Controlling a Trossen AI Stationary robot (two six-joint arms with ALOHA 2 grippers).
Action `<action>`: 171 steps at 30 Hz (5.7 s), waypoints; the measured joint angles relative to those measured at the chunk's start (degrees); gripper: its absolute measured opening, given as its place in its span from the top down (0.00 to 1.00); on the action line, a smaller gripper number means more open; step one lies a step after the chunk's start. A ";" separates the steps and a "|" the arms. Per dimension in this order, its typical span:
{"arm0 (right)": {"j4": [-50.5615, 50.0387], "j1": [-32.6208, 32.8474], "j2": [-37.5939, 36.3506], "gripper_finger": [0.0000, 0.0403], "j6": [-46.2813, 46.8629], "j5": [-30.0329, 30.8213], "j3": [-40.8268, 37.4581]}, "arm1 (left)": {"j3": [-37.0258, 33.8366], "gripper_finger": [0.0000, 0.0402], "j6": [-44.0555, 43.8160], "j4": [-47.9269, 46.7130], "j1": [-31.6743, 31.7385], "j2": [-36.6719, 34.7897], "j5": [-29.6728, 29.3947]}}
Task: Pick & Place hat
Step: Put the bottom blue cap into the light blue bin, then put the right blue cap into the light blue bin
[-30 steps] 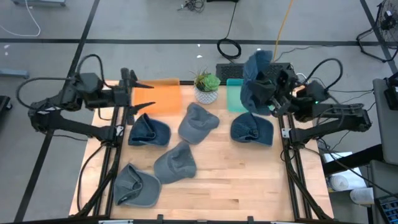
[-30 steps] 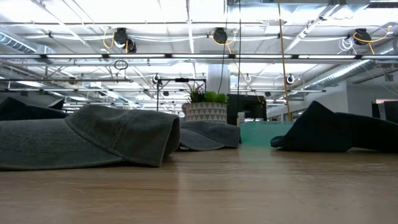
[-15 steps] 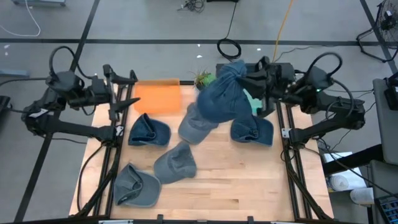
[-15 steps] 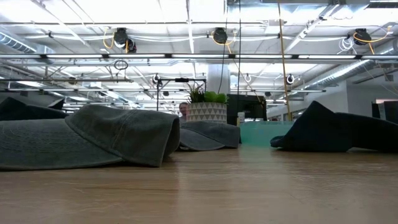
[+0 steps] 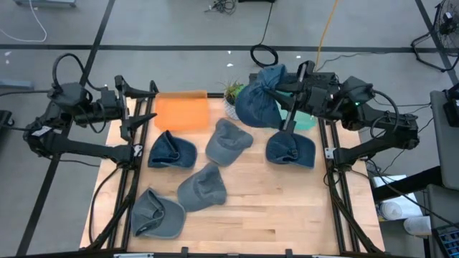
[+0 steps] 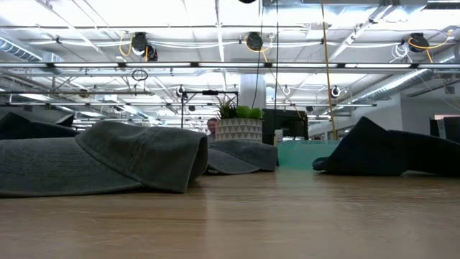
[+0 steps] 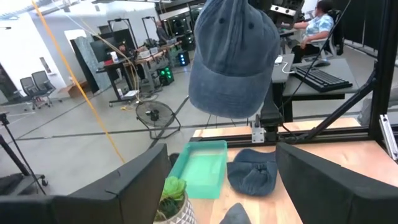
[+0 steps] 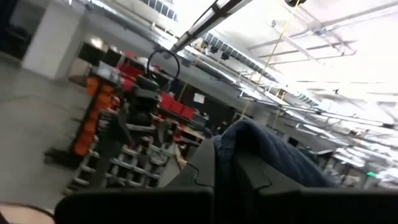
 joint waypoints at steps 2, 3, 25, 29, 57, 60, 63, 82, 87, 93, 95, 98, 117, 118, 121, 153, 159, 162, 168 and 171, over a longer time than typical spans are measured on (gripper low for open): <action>-0.87 -0.08 -0.26 0.99 -3.57 1.17 0.01 | 0.00 0.23 0.06 -0.04 0.00 0.09 0.00; -2.22 -0.22 -0.51 0.99 -5.83 2.29 0.02 | 0.00 0.23 0.07 -0.01 0.00 0.09 0.02; -30.48 -11.03 -1.07 0.99 -22.87 24.88 -0.02 | 0.00 0.23 5.97 0.99 0.00 0.07 -10.66; -34.42 -15.23 -1.57 0.99 -15.66 18.30 0.00 | 0.00 0.23 6.27 0.99 0.00 0.07 -11.75; -30.81 -37.16 -1.88 0.99 -8.91 -0.39 -15.01 | 0.00 0.23 4.72 1.17 0.00 0.07 -11.50; -28.66 -37.86 -1.88 0.99 -5.90 1.08 -18.43 | 0.00 0.23 4.58 1.17 0.00 0.07 -11.50; -26.85 -37.44 -1.94 0.99 -4.75 4.68 -21.21 | 0.00 0.23 4.59 1.17 0.00 0.07 -11.52; -16.26 -29.89 -3.22 0.99 7.87 13.42 -33.42 | 0.00 0.23 6.29 1.01 0.00 0.07 -11.37; -16.52 -31.51 -3.31 0.99 8.81 13.42 -36.69 | 0.00 0.23 6.27 1.02 0.00 0.07 -11.37; -16.52 -33.38 -4.49 0.99 8.79 13.42 -40.52 | 0.00 0.23 6.33 1.01 0.00 0.07 -11.37; -16.50 -33.74 -5.02 0.99 8.36 13.41 -41.50 | 0.00 0.23 6.50 1.01 0.00 0.07 -11.37; -16.50 -33.87 -5.61 0.96 8.29 13.34 -42.78 | 0.00 0.23 6.28 1.01 0.00 0.07 -11.47; -18.10 -36.37 -5.75 0.51 10.21 16.70 -47.04 | -0.02 0.23 4.81 -0.98 0.00 0.08 -11.54; -18.40 -36.66 -5.73 0.48 9.99 19.09 -47.04 | -0.01 0.23 4.81 -1.20 0.00 0.09 -11.54; -18.38 -37.57 -6.48 0.42 9.15 23.50 -47.04 | -0.02 0.23 4.75 -2.50 0.00 0.07 -11.55; 12.04 -24.30 -19.69 0.34 16.47 11.43 -47.01 | -0.02 0.23 2.86 -5.59 -0.01 0.09 -12.99; 18.39 -22.11 -19.67 0.34 17.48 11.41 -46.97 | -0.02 0.23 -0.51 -7.99 -0.02 0.07 -14.05; 18.58 -21.16 -19.66 0.34 18.27 11.47 -46.97 | -0.02 0.23 -1.80 -10.64 -0.02 -0.04 -14.93; 19.07 -18.66 -19.40 0.34 20.78 11.62 -46.97 | -0.04 0.20 -5.21 -19.93 0.00 0.24 -13.93; 18.48 -16.18 -18.65 0.34 20.74 13.15 -46.13 | -0.04 0.18 -8.37 -24.06 -0.01 0.50 -11.18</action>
